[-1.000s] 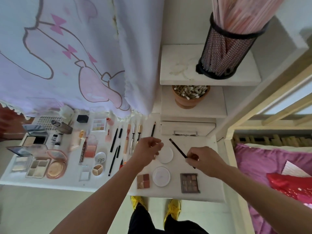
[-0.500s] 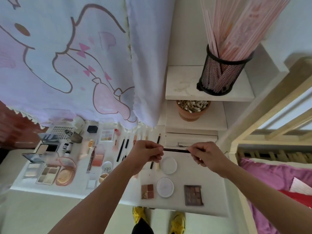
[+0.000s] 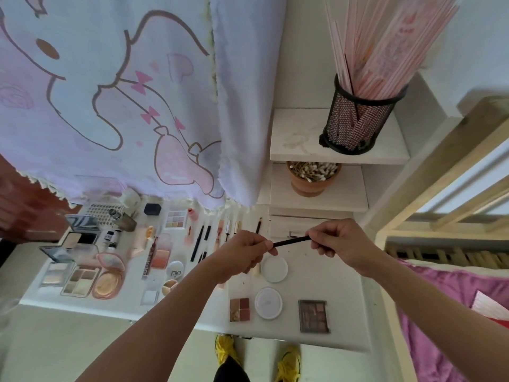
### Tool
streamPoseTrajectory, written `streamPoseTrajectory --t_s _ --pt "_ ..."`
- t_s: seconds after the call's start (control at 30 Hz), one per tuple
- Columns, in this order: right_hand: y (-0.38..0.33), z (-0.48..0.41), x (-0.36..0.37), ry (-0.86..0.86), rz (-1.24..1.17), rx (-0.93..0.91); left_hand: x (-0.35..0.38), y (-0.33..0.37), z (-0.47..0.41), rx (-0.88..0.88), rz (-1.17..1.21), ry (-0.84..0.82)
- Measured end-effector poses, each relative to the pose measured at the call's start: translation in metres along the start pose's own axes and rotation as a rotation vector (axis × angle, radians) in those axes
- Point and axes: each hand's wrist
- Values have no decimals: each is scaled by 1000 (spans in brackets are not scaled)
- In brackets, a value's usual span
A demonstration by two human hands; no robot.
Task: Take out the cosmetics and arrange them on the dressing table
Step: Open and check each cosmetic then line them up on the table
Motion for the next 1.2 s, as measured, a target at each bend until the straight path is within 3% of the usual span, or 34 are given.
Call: streamPoseTrajectory --t_s 0.1,0.27,0.47,0.63,0.83,1.0,1.2 --pt "0 2 2 -14 40 -41 1 0 3 4 8 -22" --pt "-3 3 4 -55 128 133 -3 1 7 28 -74 -2" --pt "-7 3 9 -49 137 21 -4 2 11 33 -80 9" --pt "-13 2 12 -91 244 154 -7 2 11 37 -102 36" --pt "-11 1 13 -93 172 66 -8 1 13 31 -97 29" --pt "-15 2 17 -102 240 186 -10 1 14 29 -95 40" --pt "-13 3 17 -104 206 112 -10 -2 16 18 -117 42"
Point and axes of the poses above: each hand's wrist, its own z-axis away from the middle knuckle, its own x-axis out of the palm, y = z × x, and after that the axes turned 15 degrees about -z, right-handed
